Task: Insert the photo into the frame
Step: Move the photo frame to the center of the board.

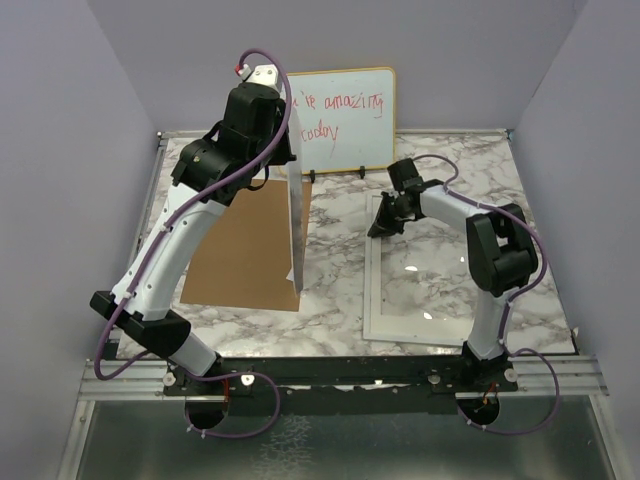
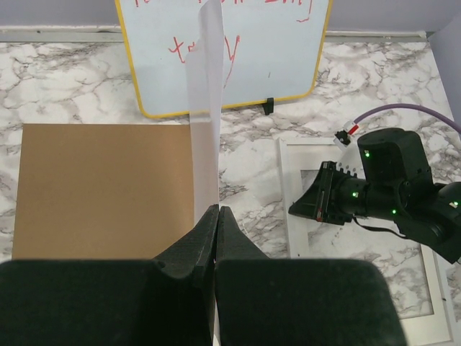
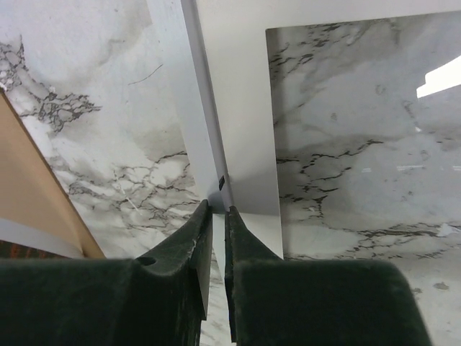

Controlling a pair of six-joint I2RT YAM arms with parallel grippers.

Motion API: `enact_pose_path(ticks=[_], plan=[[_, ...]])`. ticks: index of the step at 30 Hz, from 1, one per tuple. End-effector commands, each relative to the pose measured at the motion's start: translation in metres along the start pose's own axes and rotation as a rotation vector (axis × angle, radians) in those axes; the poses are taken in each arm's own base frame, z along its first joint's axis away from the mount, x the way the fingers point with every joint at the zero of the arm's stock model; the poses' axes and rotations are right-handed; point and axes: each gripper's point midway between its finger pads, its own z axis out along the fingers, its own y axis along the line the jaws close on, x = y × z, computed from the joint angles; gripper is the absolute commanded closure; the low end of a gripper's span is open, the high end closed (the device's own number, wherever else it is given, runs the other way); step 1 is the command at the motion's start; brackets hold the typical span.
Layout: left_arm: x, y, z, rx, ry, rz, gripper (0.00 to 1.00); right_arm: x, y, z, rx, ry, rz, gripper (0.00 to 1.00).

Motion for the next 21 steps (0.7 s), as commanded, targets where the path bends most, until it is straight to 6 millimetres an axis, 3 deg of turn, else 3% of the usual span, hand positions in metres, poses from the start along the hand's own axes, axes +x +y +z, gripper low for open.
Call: enact_pose_path(ticks=[1,12,15,19,21], plan=[[-0.005,-0.001,-0.001,-0.008,-0.008,-0.008,1.0,0.021,0.015,0.014,-0.103,0.098,-0.014,0.88],[-0.003,-0.001,0.005,-0.019,-0.006,-0.011,1.0,0.034,0.083,0.017,-0.337,0.155,-0.056,0.87],[-0.002,0.001,0.007,-0.029,-0.004,-0.012,1.0,0.029,0.095,0.013,-0.357,0.144,-0.069,0.86],[0.0,0.0,0.01,-0.033,0.002,-0.025,1.0,0.015,0.101,-0.004,-0.332,0.076,-0.08,0.85],[0.001,0.0,0.012,-0.036,0.004,-0.036,1.0,0.002,0.099,-0.026,-0.285,-0.005,-0.08,0.83]])
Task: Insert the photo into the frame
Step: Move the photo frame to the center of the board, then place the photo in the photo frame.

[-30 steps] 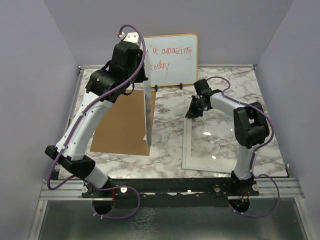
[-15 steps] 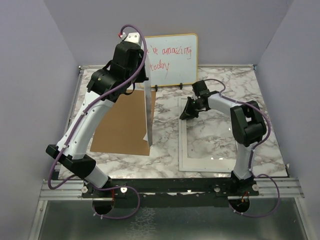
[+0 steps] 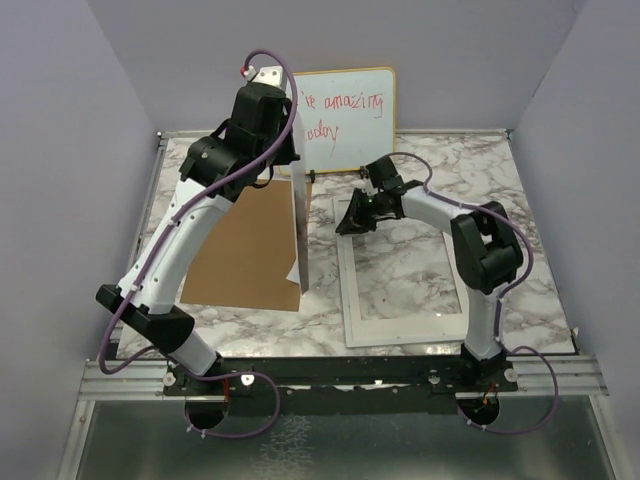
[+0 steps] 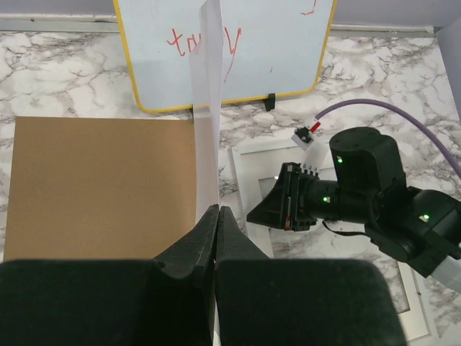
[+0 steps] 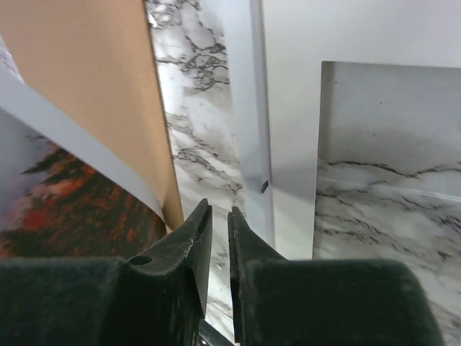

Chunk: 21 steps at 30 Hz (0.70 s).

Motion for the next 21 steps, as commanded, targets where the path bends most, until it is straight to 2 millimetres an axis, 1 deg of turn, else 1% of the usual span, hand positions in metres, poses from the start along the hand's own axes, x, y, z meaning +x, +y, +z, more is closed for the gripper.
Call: enact_pose_path(ticks=[1,3,5,6,8,10,11,14,17,19,21], plan=[[-0.004,0.001,0.002,-0.025,-0.016,-0.034,1.0,-0.031,0.025,-0.05,0.051,-0.179,-0.03,0.8],[-0.004,0.0,0.006,-0.032,-0.017,-0.053,1.0,-0.043,0.022,-0.079,0.139,-0.285,-0.026,0.73],[-0.004,0.002,0.01,-0.057,-0.022,-0.076,1.0,-0.047,0.027,-0.108,0.174,-0.356,-0.031,0.66],[-0.004,0.003,0.013,-0.068,-0.024,-0.089,1.0,-0.047,0.033,-0.121,0.165,-0.38,-0.047,0.63],[-0.003,0.006,0.018,-0.098,-0.027,-0.111,1.0,-0.042,0.049,-0.142,0.128,-0.406,-0.086,0.61],[-0.003,0.011,0.023,-0.135,-0.035,-0.134,1.0,-0.034,0.069,-0.158,0.081,-0.427,-0.145,0.55],[-0.002,0.012,0.025,-0.151,-0.038,-0.156,1.0,-0.03,0.082,-0.167,0.047,-0.447,-0.189,0.53],[-0.002,0.015,0.029,-0.178,-0.045,-0.194,1.0,-0.014,0.125,-0.186,-0.067,-0.508,-0.33,0.44],[-0.001,0.016,0.03,-0.19,-0.05,-0.216,1.0,0.002,0.163,-0.196,-0.156,-0.584,-0.477,0.39],[-0.001,0.016,0.031,-0.193,-0.05,-0.223,1.0,0.01,0.181,-0.196,-0.19,-0.611,-0.55,0.36],[-0.001,0.016,0.031,-0.195,-0.051,-0.227,1.0,0.014,0.192,-0.193,-0.199,-0.62,-0.591,0.35]])
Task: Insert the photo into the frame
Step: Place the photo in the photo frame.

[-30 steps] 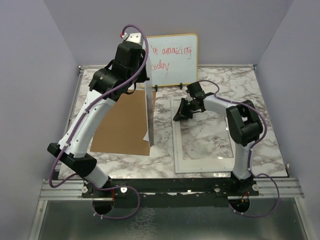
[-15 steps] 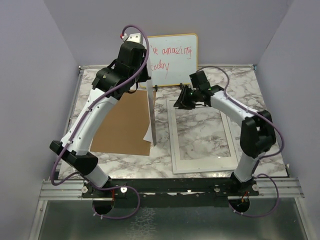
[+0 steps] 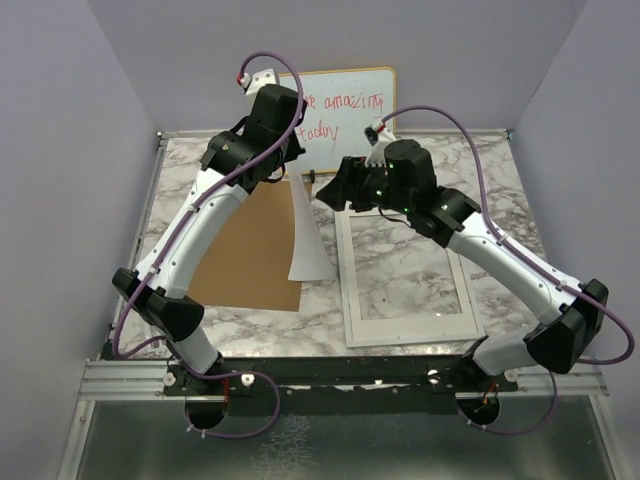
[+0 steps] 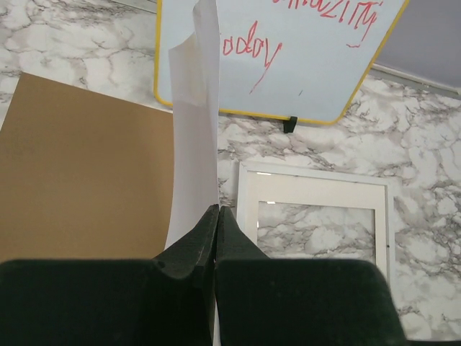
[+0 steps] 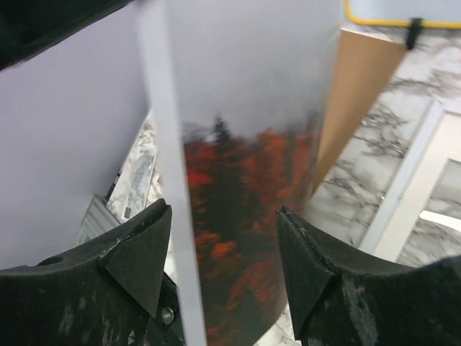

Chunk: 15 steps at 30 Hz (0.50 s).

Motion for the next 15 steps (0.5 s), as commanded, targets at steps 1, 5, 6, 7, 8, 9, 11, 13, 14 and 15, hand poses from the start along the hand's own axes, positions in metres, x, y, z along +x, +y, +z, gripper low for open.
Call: enact_pose_path(ticks=[1,5,6,7,8,9,11,13,14,15], plan=[[-0.01,0.002,-0.004,-0.025,-0.042,-0.054,1.0,-0.008,0.018,0.013,-0.021,-0.081,-0.143,0.34],[-0.006,0.003,-0.001,-0.03,-0.032,-0.057,1.0,-0.003,0.025,0.027,0.014,-0.064,-0.19,0.34],[-0.005,0.003,-0.001,-0.032,-0.03,-0.06,1.0,-0.002,0.027,0.03,0.021,-0.062,-0.202,0.34],[-0.004,0.003,-0.001,-0.032,-0.028,-0.062,1.0,-0.001,0.029,0.032,0.023,-0.062,-0.21,0.34],[-0.004,0.003,0.0,-0.032,-0.027,-0.064,1.0,0.001,0.03,0.034,0.03,-0.058,-0.218,0.34],[-0.003,0.004,-0.001,-0.034,-0.026,-0.065,1.0,0.005,0.029,0.038,0.041,-0.048,-0.223,0.34],[-0.003,0.004,0.0,-0.035,-0.025,-0.067,1.0,0.008,0.027,0.043,0.061,-0.034,-0.227,0.34],[-0.001,0.005,-0.001,-0.039,-0.023,-0.069,1.0,0.011,0.025,0.05,0.085,-0.024,-0.243,0.35],[0.0,0.006,0.0,-0.043,-0.022,-0.067,1.0,0.011,0.024,0.053,0.104,-0.025,-0.254,0.35],[0.001,0.007,0.0,-0.045,-0.021,-0.068,1.0,0.012,0.023,0.057,0.131,-0.028,-0.267,0.37]])
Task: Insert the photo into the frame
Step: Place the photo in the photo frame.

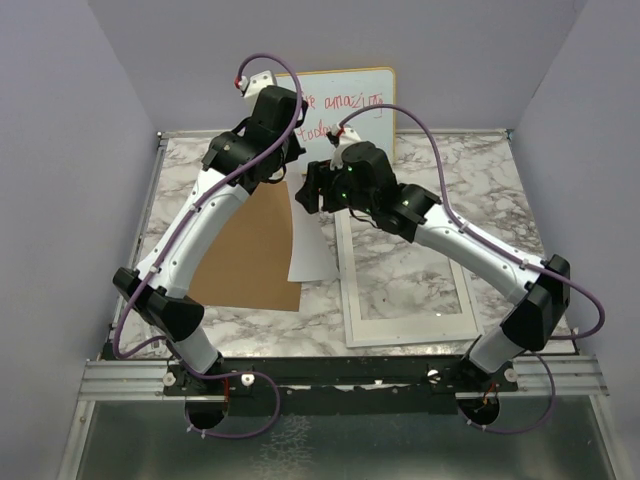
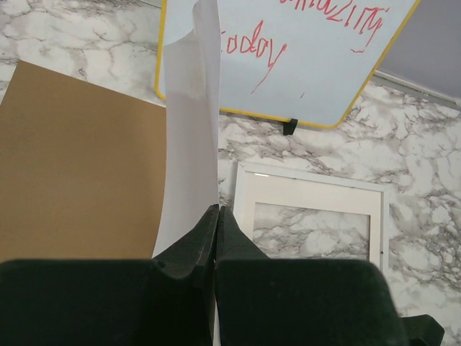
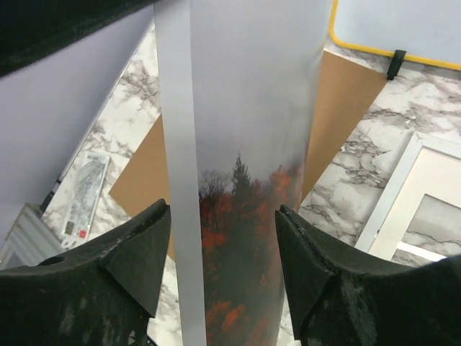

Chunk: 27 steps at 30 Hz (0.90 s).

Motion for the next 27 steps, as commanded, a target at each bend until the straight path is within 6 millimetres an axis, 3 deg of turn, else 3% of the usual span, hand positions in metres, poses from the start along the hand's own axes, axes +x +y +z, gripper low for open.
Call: enact_pose_path(ticks=[1,5,10,11,14,18,23,27], plan=[[0.0,0.007,-0.002,-0.028,-0.015,-0.013,1.0,-0.006,-0.01,0.013,0.126,-0.015,-0.068,0.39],[0.002,0.008,-0.003,-0.029,-0.012,-0.018,1.0,-0.003,-0.018,0.023,0.207,0.013,-0.078,0.58],[0.003,0.006,-0.004,-0.017,-0.008,-0.028,0.99,0.003,-0.024,0.024,0.247,0.033,-0.067,0.95],[0.004,0.005,-0.003,-0.01,-0.005,-0.03,0.92,0.004,-0.026,0.023,0.253,0.035,-0.064,0.99],[0.005,0.003,-0.004,0.016,0.003,-0.04,0.54,0.007,-0.028,0.017,0.252,0.033,-0.063,0.99],[0.003,0.004,-0.007,0.043,0.008,-0.058,0.21,0.017,-0.036,0.006,0.218,0.055,-0.052,0.99],[0.001,-0.005,-0.012,0.145,0.012,-0.05,0.05,0.044,-0.082,-0.012,0.193,0.169,0.081,0.99],[0.015,-0.007,-0.007,0.178,0.052,-0.024,0.01,0.073,-0.132,-0.03,0.264,0.277,0.138,0.99]])
